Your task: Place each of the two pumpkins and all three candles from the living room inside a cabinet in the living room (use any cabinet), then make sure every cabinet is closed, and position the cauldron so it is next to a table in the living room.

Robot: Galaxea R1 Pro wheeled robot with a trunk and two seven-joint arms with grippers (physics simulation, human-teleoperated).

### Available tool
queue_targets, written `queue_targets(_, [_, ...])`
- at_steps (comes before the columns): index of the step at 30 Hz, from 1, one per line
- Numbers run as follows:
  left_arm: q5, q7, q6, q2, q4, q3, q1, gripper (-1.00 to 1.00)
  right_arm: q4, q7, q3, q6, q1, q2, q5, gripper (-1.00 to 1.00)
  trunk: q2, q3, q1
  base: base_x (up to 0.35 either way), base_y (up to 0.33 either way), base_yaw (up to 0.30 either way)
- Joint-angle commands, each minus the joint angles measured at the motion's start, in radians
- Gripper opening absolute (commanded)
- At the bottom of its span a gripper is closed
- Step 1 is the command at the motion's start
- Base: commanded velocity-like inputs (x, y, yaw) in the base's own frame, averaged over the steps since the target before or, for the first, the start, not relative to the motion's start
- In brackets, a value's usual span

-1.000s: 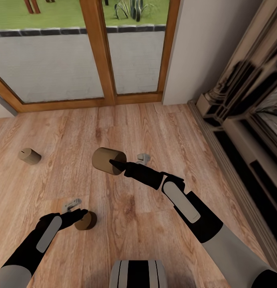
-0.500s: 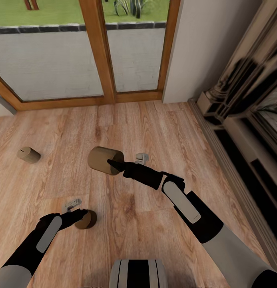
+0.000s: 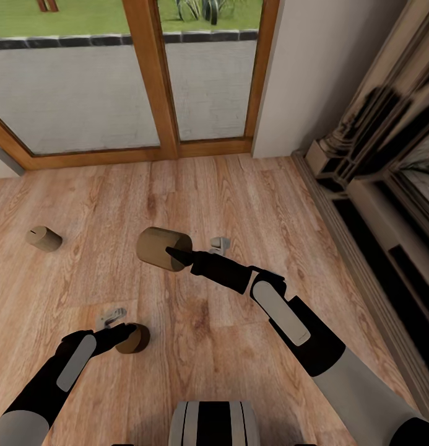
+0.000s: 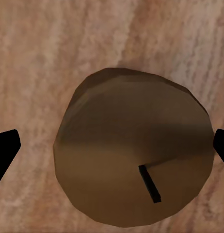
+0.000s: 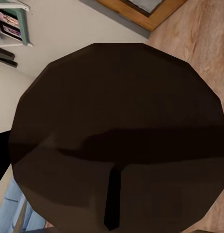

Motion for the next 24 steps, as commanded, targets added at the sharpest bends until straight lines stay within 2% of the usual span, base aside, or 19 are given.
queue_targets(1, [0.011,0.009,0.001,0.001,-0.001,-0.003,0.000,1.00,0.000,0.000,0.001,0.002,-0.001,-0.001,-0.006,-1.00,0.000,-0.001,0.000,0.000,0.000,0.000])
queue_targets(8, [0.012,0.006,0.003,0.002,-0.001,-0.004,0.000,1.00,0.002,-0.001,0.001,0.000,-0.001,0.000,-0.006,-1.00,0.000,-0.001,0.000,0.000,0.000,0.000])
queue_targets(14, [0.007,-0.048,0.002,0.003,-0.001,-0.010,0.000,1.00,0.003,-0.002,0.001,-0.001,-0.001,0.000,-0.006,-1.00,0.000,-0.001,0.000,0.000,0.000,0.000])
queue_targets(21, [0.006,-0.052,0.001,0.003,-0.001,-0.012,0.000,1.00,0.004,-0.003,0.001,-0.001,-0.001,0.000,-0.006,-1.00,0.000,-0.001,0.000,0.000,0.000,0.000])
queue_targets(24, [0.006,-0.053,0.001,0.003,-0.001,-0.012,0.000,1.00,0.005,-0.003,0.001,-0.001,-0.001,0.000,-0.006,-1.00,-0.001,-0.012,0.001,0.000,0.000,0.000])
